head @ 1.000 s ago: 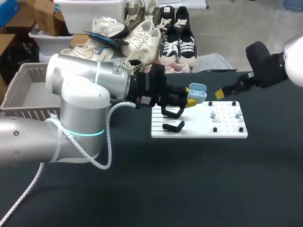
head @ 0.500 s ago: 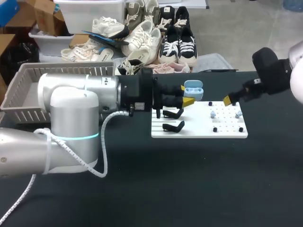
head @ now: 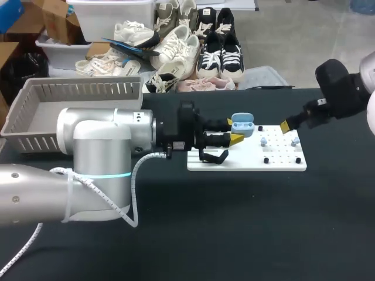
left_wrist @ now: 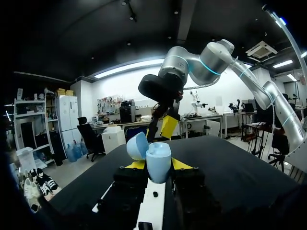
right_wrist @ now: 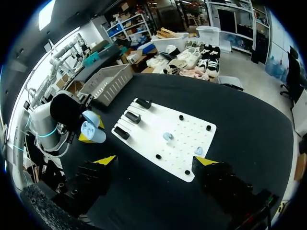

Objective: Pick up each earbud case from the left stands, insert the matching earbuds, close the lid, and place the case in the box.

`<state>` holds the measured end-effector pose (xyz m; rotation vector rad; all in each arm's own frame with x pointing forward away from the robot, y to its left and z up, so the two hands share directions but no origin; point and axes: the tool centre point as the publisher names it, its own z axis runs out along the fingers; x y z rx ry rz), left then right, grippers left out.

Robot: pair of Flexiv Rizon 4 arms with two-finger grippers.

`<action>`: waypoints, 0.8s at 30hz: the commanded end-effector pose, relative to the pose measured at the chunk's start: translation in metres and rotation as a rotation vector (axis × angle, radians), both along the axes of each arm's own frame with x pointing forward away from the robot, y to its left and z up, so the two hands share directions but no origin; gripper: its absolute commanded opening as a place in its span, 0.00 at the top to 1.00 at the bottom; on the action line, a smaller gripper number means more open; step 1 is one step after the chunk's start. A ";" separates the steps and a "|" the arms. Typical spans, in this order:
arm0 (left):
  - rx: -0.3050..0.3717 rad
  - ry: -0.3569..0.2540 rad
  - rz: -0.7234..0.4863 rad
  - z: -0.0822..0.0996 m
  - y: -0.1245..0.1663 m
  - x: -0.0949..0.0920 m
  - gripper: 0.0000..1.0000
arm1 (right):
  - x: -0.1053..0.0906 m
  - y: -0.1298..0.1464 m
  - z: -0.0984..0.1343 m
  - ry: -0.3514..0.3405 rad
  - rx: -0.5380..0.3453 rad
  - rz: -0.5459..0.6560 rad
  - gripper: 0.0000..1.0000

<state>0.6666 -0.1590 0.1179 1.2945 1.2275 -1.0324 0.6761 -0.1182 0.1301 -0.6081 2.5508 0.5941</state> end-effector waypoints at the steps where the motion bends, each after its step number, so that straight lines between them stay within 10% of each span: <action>1: 0.009 0.002 0.006 -0.006 -0.005 0.004 1.00 | -0.001 -0.001 0.003 -0.010 -0.036 -0.025 0.00; 24: 0.013 0.027 0.009 -0.019 -0.003 0.011 1.00 | 0.004 -0.006 -0.002 0.009 -0.046 -0.038 0.00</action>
